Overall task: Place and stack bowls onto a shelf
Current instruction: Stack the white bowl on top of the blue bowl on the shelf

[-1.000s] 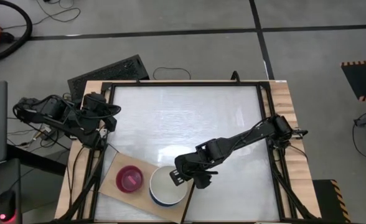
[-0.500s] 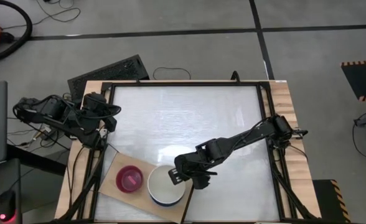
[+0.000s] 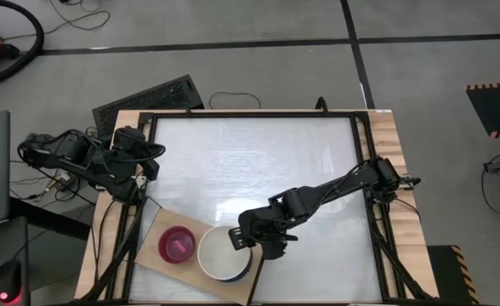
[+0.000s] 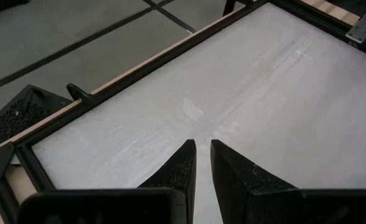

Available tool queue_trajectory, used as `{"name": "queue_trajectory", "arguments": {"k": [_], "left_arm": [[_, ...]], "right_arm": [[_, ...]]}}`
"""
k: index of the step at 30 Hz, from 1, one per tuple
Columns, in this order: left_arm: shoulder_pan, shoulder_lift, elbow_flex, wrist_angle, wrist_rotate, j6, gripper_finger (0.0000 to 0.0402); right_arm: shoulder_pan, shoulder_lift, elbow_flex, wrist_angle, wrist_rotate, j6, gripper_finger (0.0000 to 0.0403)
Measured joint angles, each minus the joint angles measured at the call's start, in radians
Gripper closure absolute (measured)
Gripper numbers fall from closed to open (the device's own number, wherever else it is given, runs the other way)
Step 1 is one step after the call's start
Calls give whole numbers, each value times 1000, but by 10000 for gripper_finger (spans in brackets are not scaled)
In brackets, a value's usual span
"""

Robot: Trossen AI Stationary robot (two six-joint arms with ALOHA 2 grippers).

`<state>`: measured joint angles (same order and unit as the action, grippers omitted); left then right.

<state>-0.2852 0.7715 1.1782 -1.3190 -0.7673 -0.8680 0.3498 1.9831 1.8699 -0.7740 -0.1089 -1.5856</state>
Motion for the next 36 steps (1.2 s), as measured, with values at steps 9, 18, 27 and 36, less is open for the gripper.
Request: {"name": "queue_trajectory", "arguments": {"k": [9, 18, 27, 36], "left_arm": [[0, 0, 0, 0, 0, 11, 367], [0, 0, 0, 0, 0, 11, 367], [0, 0, 0, 0, 0, 11, 367], [0, 0, 0, 0, 0, 10, 367]], "right_arm": [[17, 0, 9, -76, 0, 42, 257], [15, 0, 9, -60, 0, 70, 253], [15, -4, 9, -62, 5, 125, 222], [21, -40, 9, -97, 142, 191, 209]]}}
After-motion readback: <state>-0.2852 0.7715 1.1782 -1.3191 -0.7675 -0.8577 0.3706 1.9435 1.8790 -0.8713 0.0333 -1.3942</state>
